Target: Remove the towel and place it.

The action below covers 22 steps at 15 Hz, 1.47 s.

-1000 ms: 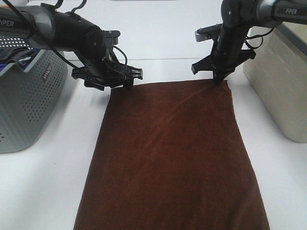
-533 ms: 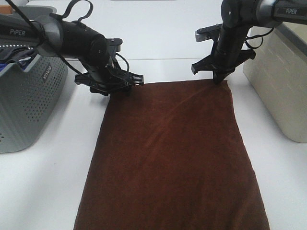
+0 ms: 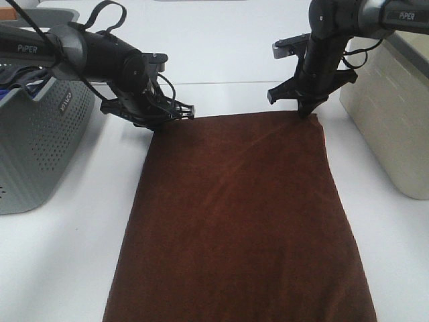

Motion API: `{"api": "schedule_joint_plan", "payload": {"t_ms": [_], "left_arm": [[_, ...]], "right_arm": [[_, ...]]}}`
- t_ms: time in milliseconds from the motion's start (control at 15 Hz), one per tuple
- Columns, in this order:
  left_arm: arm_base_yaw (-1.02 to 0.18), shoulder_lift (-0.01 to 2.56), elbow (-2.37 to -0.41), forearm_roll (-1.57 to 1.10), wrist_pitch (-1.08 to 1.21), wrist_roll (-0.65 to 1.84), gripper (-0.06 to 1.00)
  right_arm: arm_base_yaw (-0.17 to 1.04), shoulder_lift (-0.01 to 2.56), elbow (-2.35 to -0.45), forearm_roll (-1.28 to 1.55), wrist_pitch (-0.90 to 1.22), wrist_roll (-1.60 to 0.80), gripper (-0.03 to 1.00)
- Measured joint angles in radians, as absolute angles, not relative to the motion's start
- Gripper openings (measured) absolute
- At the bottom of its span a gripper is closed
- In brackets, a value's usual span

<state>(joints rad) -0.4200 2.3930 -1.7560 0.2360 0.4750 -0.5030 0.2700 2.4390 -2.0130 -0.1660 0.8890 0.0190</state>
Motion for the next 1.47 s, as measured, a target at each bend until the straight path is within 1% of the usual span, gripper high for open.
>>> {"api": "schedule_joint_plan", "payload": {"t_ms": [67,467,733,867,933,1133,1267,1467], "left_arm": [[-0.412,2.393,-1.756,0.236,0.475,-0.477,0.0],[-0.4,2.373,-1.758,0.254,0.42,-0.367,0.0],[-0.4,2.37,-1.836,0.329,0.416,-0.361,0.0],[-0.399,2.37,-1.895,0.355,0.416,-0.361,0.0],[-0.399,2.37,-1.895,0.355,0.416,-0.361,0.0],[-0.371,2.37,-1.969,0.371,0.411,-0.361,0.0],[-0.344,2.372,-1.983,0.378,0.37,-0.36,0.0],[-0.337,2.401,-1.993,0.394,0.314,-0.36,0.0]], "right_arm": [[0.27,2.439,-2.013,-0.166,0.889,0.019,0.0],[0.27,2.439,-2.018,-0.168,0.881,0.019,0.0],[0.27,2.439,-2.107,-0.206,0.854,0.019,0.0],[0.27,2.439,-2.124,-0.211,0.824,0.019,0.0],[0.27,2.439,-2.124,-0.211,0.824,0.019,0.0],[0.27,2.439,-2.129,-0.213,0.752,0.019,0.0],[0.27,2.439,-2.129,-0.212,0.675,0.019,0.0],[0.27,2.439,-2.129,-0.213,0.595,0.019,0.0]]}}
